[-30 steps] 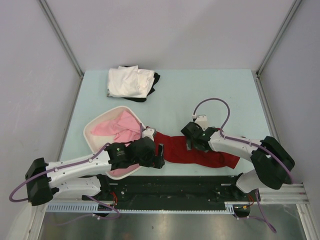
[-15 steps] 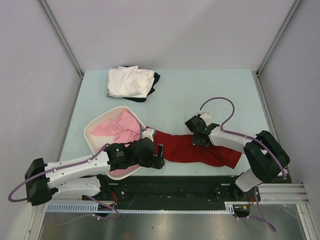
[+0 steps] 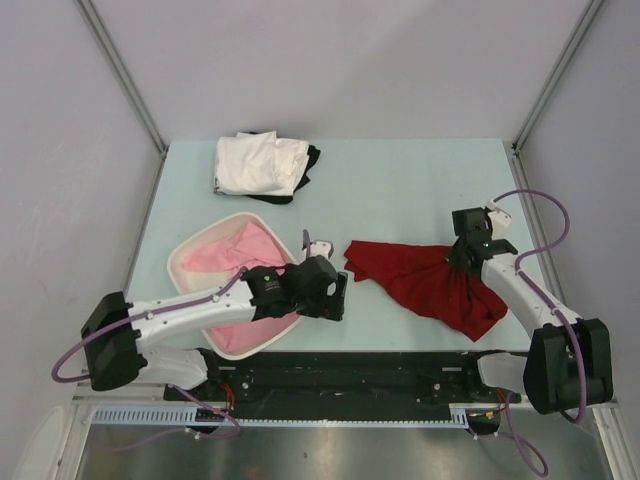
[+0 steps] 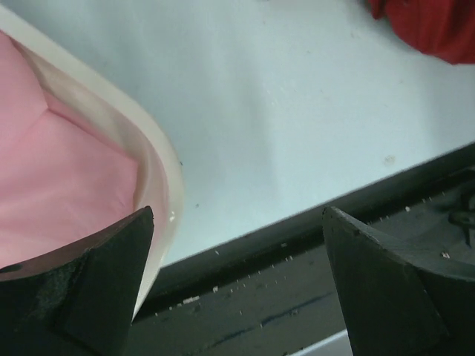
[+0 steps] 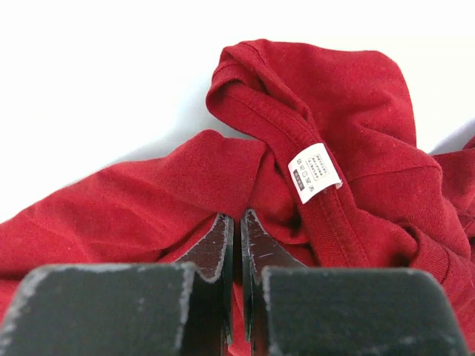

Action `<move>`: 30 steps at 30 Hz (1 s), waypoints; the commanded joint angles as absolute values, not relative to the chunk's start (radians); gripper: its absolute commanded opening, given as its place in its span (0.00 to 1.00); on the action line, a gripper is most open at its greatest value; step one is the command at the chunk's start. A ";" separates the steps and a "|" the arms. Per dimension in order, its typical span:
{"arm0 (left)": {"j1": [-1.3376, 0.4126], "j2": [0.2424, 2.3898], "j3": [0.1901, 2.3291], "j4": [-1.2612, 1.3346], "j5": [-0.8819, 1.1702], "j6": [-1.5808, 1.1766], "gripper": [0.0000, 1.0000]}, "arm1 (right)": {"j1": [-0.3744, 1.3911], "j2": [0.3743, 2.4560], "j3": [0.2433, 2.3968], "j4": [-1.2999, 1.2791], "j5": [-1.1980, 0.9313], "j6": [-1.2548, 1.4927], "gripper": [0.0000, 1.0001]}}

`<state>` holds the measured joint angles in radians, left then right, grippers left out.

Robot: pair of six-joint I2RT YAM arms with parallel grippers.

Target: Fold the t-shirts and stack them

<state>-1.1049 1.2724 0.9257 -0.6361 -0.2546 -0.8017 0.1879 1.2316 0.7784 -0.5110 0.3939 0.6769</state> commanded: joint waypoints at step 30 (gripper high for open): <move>-0.494 1.200 0.914 -0.853 -0.023 -0.425 0.00 | 0.334 1.223 0.799 -0.479 0.258 0.730 0.00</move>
<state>-0.6277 1.2537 0.9306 -0.8135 -0.0929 -0.5396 0.3145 1.2446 0.7799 -0.5167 0.2802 0.6964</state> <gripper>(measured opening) 0.143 0.022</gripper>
